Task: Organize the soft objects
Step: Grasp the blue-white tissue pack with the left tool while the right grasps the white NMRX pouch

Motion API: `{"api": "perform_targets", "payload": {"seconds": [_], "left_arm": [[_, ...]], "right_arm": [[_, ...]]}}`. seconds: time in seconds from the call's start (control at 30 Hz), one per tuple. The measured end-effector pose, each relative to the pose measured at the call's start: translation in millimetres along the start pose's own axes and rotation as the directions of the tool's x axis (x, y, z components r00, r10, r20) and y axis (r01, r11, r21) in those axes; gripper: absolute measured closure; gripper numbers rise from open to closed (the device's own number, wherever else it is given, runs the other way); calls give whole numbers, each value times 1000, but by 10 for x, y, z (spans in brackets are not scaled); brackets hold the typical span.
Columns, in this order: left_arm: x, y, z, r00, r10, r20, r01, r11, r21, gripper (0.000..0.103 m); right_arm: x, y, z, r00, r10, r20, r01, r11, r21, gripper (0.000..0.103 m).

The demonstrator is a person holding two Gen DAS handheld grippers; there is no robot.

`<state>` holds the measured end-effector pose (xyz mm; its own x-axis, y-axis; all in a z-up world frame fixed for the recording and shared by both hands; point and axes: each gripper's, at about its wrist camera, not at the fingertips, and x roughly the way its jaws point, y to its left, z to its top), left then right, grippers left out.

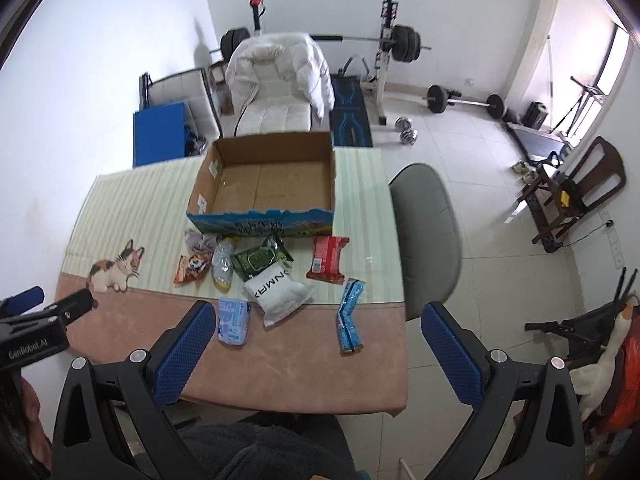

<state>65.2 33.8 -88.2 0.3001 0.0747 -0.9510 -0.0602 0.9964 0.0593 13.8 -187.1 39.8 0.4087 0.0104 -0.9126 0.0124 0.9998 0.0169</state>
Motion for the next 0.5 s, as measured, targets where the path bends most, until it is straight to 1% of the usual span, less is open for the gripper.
{"api": "perform_targets", "payload": {"seconds": [0.1, 0.13, 0.2, 0.23, 0.3, 0.33, 0.4, 0.43, 0.5], "left_arm": [[561, -33, 15, 997, 14, -73, -12, 1000, 20, 0], [759, -55, 6, 995, 27, -99, -24, 999, 32, 0], [1164, -119, -19, 987, 20, -157, -11, 998, 55, 2], [1411, -148, -40, 982, 40, -184, -27, 997, 70, 4], [1795, -185, -81, 970, 33, -239, -14, 997, 82, 8], [1943, -193, -106, 965, 41, -260, -19, 996, 86, 11], [2294, -167, -156, 949, 38, -314, -16, 997, 73, 15], [2408, -147, -156, 942, 34, -335, -12, 998, 66, 17], [2652, -87, -173, 927, 24, -374, -11, 999, 37, 18]], "right_arm": [[643, 59, 16, 997, 24, -74, -27, 999, -42, 0], [935, 128, 15, 993, 29, -118, -38, 996, -79, 0], [1429, 252, 11, 983, 34, -181, -60, 988, -139, 0], [1723, 334, -2, 978, 29, -209, -66, 984, -168, 0], [2178, 436, -16, 968, 27, -248, -78, 976, -202, 0], [2428, 492, -12, 963, 19, -267, -80, 972, -220, 0], [2874, 617, -12, 953, 17, -301, -94, 966, -243, 0], [3103, 676, -13, 946, 10, -325, -98, 962, -254, 0], [3484, 813, -45, 929, -5, -371, -111, 951, -289, 0]]}}
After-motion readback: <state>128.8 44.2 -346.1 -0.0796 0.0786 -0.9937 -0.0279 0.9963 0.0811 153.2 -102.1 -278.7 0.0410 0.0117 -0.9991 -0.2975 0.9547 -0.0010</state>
